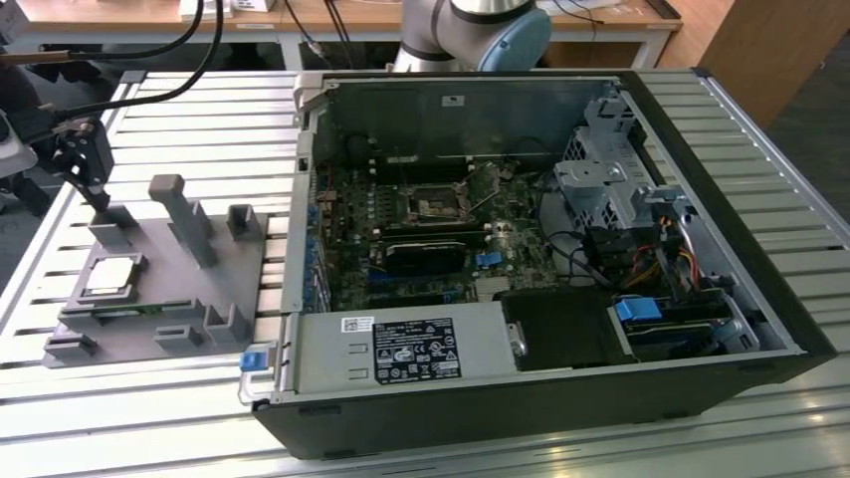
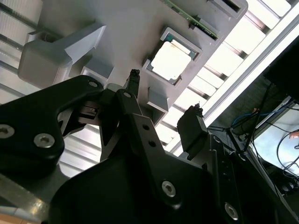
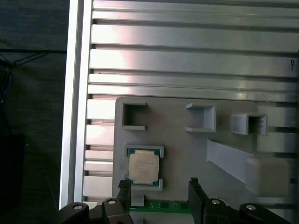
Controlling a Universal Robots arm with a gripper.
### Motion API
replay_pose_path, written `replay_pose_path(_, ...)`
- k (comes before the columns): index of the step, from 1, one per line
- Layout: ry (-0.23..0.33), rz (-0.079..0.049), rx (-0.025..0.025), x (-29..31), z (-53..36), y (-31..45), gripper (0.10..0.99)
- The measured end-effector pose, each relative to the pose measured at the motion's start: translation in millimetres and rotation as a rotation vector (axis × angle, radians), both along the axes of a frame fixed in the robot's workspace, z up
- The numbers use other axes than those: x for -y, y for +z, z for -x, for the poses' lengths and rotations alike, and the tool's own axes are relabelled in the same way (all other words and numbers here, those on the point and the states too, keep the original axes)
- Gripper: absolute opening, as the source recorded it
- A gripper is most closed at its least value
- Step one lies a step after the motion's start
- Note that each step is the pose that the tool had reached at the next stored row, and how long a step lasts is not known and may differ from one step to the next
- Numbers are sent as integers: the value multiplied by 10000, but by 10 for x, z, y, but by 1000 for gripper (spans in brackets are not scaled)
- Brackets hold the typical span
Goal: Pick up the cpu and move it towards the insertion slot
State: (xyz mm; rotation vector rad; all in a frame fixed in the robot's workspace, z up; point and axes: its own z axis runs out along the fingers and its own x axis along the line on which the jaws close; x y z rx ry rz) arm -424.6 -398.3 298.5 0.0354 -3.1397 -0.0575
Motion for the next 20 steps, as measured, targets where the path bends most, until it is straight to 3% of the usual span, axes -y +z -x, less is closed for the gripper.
replay_pose_path(20,-1,0,2,11,6,-95,604)
